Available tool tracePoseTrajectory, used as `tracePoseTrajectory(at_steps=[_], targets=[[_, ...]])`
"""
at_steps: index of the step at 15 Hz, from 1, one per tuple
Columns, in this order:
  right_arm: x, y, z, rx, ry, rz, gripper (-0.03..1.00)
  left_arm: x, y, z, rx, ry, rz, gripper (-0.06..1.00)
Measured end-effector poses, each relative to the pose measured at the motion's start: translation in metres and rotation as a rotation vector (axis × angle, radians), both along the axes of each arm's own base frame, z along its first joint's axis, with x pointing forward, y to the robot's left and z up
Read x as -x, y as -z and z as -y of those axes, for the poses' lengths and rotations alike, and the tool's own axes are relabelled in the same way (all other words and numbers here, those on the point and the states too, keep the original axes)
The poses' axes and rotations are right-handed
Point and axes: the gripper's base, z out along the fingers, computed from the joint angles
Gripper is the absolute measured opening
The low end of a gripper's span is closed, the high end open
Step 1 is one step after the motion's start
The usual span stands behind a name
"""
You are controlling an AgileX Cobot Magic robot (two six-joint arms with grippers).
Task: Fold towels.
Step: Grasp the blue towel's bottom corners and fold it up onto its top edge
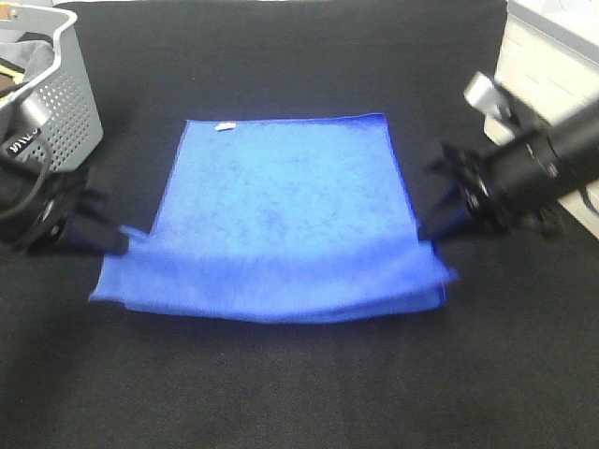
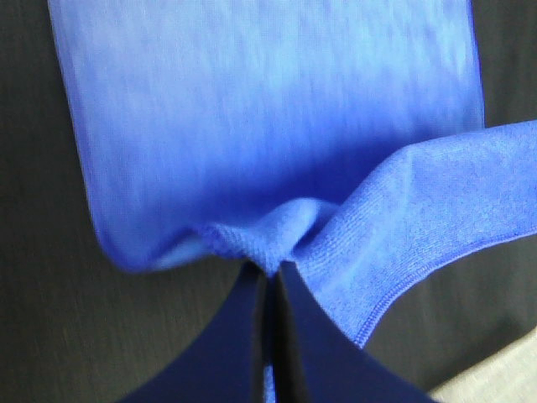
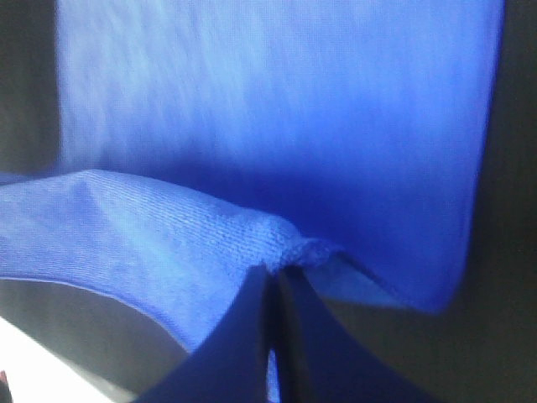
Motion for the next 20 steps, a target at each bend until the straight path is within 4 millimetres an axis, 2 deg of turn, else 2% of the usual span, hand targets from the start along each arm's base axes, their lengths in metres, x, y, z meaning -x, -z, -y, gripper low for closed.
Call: tracePoseTrajectory(at_steps=[4,6,7,8,9,11,13,16,17,20], targets=[[-0.073,-0.014,-0.01,0.014,-0.033,0.038,0.0,-0.058,-0.01,0.004,-0.038,-0.009,0.058,0.0],[-0.102,-0.015,-0.012,0.05,-0.043,0.053,0.0,-0.084,-0.013,0.005,-0.056,-0.01,0.09,0.0],[-0.124,-0.015,-0.013,0.075,-0.047,0.076,0.0,-0.104,-0.015,0.006,-0.063,-0.022,0.127,0.0],[-0.136,-0.014,-0.014,0.084,-0.045,0.096,0.0,-0.118,-0.015,0.007,-0.071,-0.038,0.158,0.0],[-0.136,-0.014,-0.014,0.084,-0.045,0.096,0.0,-0.118,-0.015,0.007,-0.071,-0.038,0.158,0.0],[-0.161,-0.01,-0.017,0.095,-0.047,0.136,0.0,-0.141,-0.012,0.006,-0.098,-0.066,0.218,0.0],[-0.193,-0.005,-0.021,0.102,-0.051,0.205,0.0,-0.168,-0.004,0.005,-0.13,-0.086,0.272,0.0],[-0.227,0.013,-0.023,0.13,-0.061,0.271,0.0,-0.199,0.015,0.005,-0.164,-0.124,0.332,0.0],[-0.24,0.026,-0.024,0.156,-0.069,0.294,0.0,-0.215,0.029,0.006,-0.174,-0.126,0.346,0.0],[-0.261,0.045,-0.022,0.202,-0.046,0.381,0.0,-0.246,0.047,0.008,-0.177,-0.138,0.393,0.0]])
